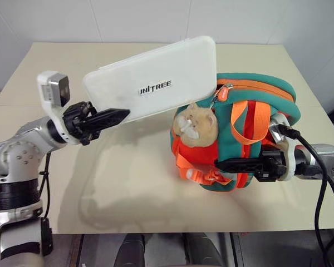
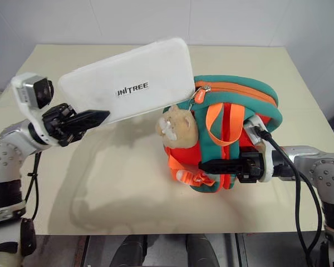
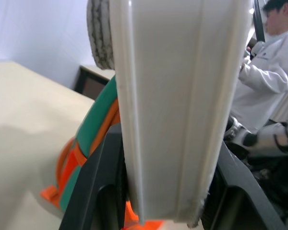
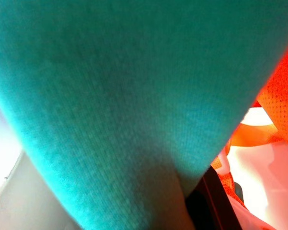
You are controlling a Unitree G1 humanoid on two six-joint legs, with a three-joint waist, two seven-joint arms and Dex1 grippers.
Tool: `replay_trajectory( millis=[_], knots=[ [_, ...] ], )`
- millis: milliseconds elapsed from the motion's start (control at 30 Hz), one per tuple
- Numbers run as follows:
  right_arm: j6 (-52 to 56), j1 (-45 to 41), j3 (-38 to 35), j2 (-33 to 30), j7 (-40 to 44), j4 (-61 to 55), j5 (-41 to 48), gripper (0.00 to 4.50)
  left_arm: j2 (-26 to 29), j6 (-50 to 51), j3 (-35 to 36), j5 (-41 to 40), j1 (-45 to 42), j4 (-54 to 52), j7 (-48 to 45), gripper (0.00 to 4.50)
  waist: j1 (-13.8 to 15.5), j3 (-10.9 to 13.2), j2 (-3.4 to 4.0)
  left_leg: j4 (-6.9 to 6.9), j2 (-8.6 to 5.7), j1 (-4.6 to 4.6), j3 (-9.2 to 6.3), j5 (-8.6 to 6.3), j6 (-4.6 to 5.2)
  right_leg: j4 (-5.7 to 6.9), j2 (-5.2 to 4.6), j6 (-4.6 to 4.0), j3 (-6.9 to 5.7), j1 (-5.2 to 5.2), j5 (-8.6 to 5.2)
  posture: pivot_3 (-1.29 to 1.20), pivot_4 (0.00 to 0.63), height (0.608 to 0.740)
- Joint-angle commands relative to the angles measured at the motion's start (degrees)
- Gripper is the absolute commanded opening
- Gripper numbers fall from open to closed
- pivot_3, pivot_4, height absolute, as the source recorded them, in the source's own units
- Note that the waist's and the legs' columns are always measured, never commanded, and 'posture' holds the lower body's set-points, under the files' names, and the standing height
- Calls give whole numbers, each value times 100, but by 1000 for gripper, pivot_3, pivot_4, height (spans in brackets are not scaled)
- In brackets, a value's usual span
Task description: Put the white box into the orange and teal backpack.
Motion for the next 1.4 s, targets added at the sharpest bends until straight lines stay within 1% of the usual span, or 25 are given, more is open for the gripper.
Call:
replay_trajectory(
  millis=[33, 200, 533, 767, 900, 1167, 1400],
  knots=[
    [-10, 107, -138, -1, -45, -296, 137, 6, 67, -185, 36, 129, -185, 35, -159, 1433, -11, 0, 0, -1, 0, 0, 0, 0, 1, -1, 0, 0, 1, 0, 0, 0, 150, 740],
    [-9, 159, -186, 23, -129, -349, 203, 6, 189, -407, -191, 548, -149, 168, -478, 1433, -4, 0, 0, 0, 0, 0, -1, -2, 3, 0, -1, 0, 0, 0, 0, 0, 150, 740],
    [-61, 158, -157, 116, -247, -374, 249, 6, 432, -1303, -427, 1572, -722, 1312, -940, 1433, 1, -1, -1, 9, -1, 1, -1, -1, 2, 5, 0, 3, 1, 3, 1, 0, 150, 740],
    [-134, 215, -154, 136, -295, -398, 270, 6, 777, -1967, -1053, 2366, -701, 1621, -1897, 1433, 3, -1, -1, 3, 0, 1, -1, -1, 2, 3, 0, 2, 0, 3, 1, 0, 150, 740],
    [-152, 228, -144, 170, -332, -416, 272, 6, 776, -2182, -1293, 2620, -819, 1779, -2265, 1433, 11, -1, -1, 3, 0, 0, -1, -1, 2, 3, 0, 2, 0, 3, 1, 0, 150, 740],
    [-156, 212, -90, 249, -332, -425, 258, 6, 381, -2535, -1800, 3098, -1514, 2236, -2611, 1433, 14, -1, -1, 3, -1, -1, -2, -1, 3, 3, 0, 2, -1, 2, 1, 0, 150, 740],
    [-255, 155, 50, 387, -314, -435, 124, 6, -518, -2714, -2136, 3386, -2231, 2549, -2547, 1433, 39, 0, -1, 8, -1, -4, -3, -1, 3, 5, 1, 2, -2, 2, 1, 0, 150, 740]
  ],
)
